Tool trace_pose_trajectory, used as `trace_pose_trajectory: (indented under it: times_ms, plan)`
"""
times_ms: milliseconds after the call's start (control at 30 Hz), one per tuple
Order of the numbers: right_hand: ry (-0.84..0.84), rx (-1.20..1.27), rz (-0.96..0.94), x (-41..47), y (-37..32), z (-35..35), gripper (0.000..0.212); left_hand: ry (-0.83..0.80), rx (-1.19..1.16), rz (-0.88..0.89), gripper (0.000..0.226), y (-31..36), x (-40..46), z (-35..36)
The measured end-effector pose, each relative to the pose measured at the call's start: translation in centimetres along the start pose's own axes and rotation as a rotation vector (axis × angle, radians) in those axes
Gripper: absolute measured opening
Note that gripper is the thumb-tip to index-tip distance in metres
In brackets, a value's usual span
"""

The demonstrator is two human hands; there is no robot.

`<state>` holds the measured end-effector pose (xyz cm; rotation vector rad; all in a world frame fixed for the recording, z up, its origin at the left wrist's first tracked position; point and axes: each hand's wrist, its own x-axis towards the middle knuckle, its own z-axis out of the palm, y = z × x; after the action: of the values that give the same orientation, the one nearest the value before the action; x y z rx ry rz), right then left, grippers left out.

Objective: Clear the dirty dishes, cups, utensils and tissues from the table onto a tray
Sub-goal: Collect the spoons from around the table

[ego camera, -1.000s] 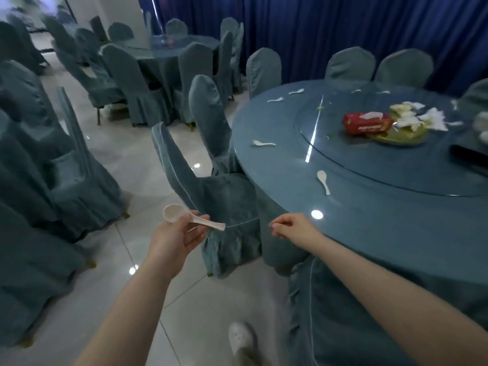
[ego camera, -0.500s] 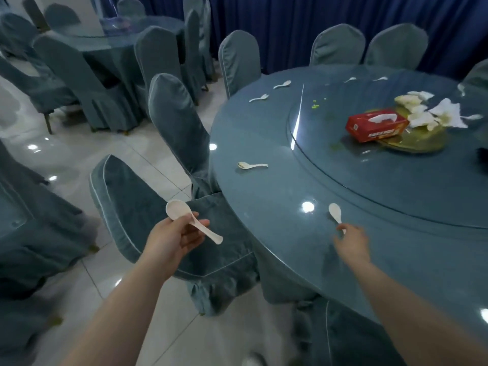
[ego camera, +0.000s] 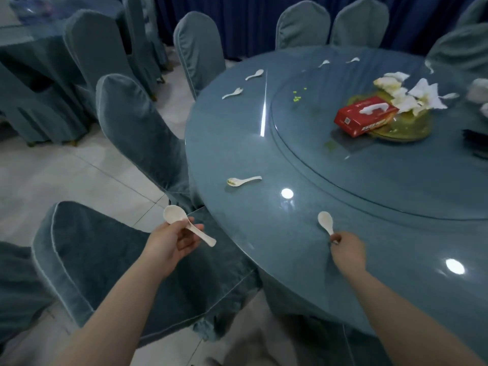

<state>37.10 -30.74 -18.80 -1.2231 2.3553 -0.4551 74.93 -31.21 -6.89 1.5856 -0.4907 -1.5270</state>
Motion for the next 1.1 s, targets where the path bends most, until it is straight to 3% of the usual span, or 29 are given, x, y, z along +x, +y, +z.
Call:
trace_pose_trajectory:
  times_ms: [200, 400, 733, 833, 1100]
  plan:
    - [0.008, 0.128, -0.126, 1.0, -6.4, 1.8, 0.023, -0.03, 0.008, -0.033, 0.017, 3.1, 4.8, -0.1]
    - [-0.056, 0.047, -0.442, 6.9, -15.9, 3.1, 0.031, 0.013, 0.007, -0.018, 0.018, 5.9, 9.1, 0.4]
    - [-0.374, -0.228, -0.848, 14.7, -23.1, 8.5, 0.031, 0.214, -0.081, -0.038, 0.018, 8.0, 11.7, 1.2]
    - [-0.437, -0.246, -0.889, 14.6, -23.0, 9.4, 0.025, 0.251, -0.106, -0.064, 0.019, 7.6, 12.1, 1.3]
    - [-0.416, -0.287, -0.895, 13.9, -23.7, 9.7, 0.018, 0.285, -0.165, -0.075, 0.019, 6.8, 11.6, 1.2]
